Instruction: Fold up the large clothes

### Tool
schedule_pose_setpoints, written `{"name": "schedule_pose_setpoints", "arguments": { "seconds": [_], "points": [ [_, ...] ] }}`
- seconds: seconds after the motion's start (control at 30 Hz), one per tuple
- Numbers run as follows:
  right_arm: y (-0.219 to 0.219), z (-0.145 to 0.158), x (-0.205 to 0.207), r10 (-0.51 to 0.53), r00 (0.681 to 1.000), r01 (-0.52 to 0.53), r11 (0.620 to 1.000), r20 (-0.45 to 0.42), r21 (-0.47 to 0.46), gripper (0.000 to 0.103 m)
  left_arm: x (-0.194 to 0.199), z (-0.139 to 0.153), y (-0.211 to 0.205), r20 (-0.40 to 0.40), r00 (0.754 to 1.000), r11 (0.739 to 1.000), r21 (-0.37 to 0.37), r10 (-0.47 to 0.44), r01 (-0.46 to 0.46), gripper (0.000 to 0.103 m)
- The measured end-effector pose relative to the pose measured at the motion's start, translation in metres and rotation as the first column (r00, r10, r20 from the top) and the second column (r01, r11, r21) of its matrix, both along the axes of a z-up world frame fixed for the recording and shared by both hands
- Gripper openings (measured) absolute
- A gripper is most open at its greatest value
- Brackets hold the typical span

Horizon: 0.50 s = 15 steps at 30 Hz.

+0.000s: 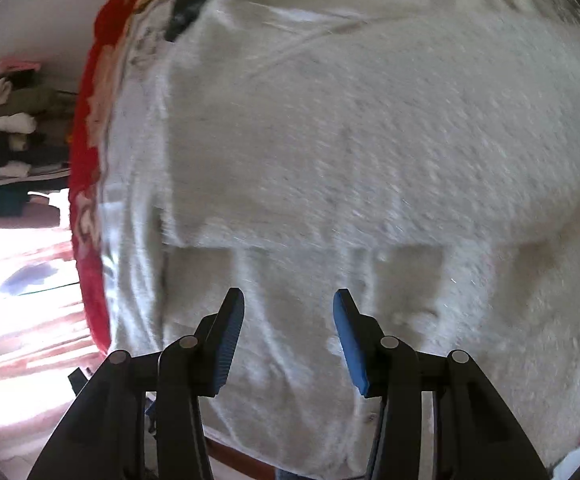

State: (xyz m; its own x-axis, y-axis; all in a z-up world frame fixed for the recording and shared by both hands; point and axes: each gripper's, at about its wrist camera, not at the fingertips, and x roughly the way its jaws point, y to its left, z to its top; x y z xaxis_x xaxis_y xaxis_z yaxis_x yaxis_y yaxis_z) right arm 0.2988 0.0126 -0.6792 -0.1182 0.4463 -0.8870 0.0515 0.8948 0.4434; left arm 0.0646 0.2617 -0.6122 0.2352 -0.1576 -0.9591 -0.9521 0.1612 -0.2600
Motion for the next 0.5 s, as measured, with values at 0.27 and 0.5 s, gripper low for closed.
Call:
{"name": "schedule_pose_setpoints", "arguments": {
  "seconds": [0.27,0.5],
  "points": [
    [0.018,-0.027,-0.008,-0.016,1.000,0.016,1.000,-0.002,-0.014,0.049,0.032,0.011,0.054,0.003,0.990,0.962,0.235,0.139,-0.136,0.073],
    [0.050,-0.028,-0.002,0.009,0.999,-0.005,0.996,0.038,-0.087,0.048,0.105,0.053,0.084,-0.017,1.000,0.902,0.433,-0.003,0.011,0.011]
  ]
}}
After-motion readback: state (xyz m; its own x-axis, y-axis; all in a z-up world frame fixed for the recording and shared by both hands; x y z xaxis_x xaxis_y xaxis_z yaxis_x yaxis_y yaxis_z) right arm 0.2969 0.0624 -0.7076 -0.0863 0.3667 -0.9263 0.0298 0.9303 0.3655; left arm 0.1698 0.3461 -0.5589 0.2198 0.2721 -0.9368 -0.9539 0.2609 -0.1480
